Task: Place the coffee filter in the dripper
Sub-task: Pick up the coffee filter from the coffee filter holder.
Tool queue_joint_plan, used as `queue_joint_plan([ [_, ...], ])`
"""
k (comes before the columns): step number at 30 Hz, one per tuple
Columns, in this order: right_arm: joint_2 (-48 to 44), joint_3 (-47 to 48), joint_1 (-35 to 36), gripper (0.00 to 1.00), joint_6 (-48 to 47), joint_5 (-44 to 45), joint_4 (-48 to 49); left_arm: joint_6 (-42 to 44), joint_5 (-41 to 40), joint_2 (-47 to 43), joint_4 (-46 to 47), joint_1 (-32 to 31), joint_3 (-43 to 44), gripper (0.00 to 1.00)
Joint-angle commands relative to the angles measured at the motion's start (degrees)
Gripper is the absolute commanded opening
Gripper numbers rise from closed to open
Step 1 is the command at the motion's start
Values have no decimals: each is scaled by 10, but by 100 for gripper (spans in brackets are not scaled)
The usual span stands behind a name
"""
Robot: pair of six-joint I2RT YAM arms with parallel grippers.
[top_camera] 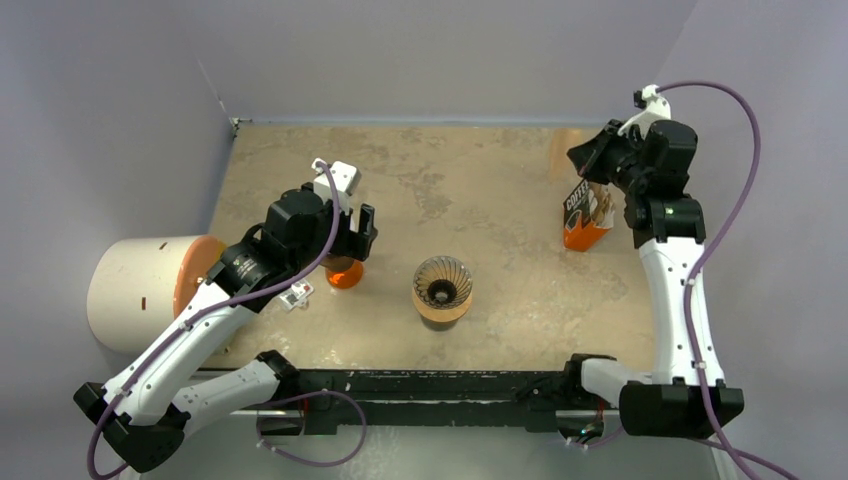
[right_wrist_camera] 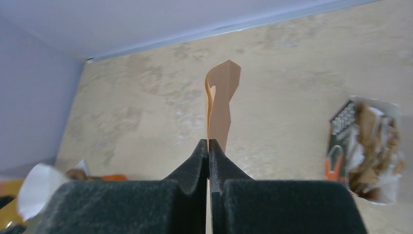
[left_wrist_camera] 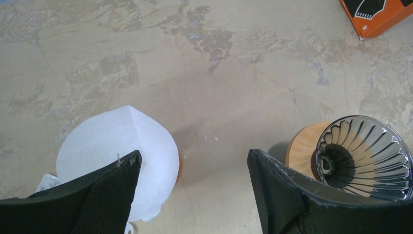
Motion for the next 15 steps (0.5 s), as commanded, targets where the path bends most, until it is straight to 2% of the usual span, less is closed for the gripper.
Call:
queue_joint_plan([
  [1, -26, -17, 20, 0, 21, -138, 46, -16, 18, -5, 28, 2, -6, 79],
  [9, -63, -54, 110, 0, 18, -262, 96, -41, 65, -1, 40, 4, -6, 82],
  [15, -85, -98, 151, 0, 46, -360, 180, -85, 144, -13, 69, 4, -17, 83],
])
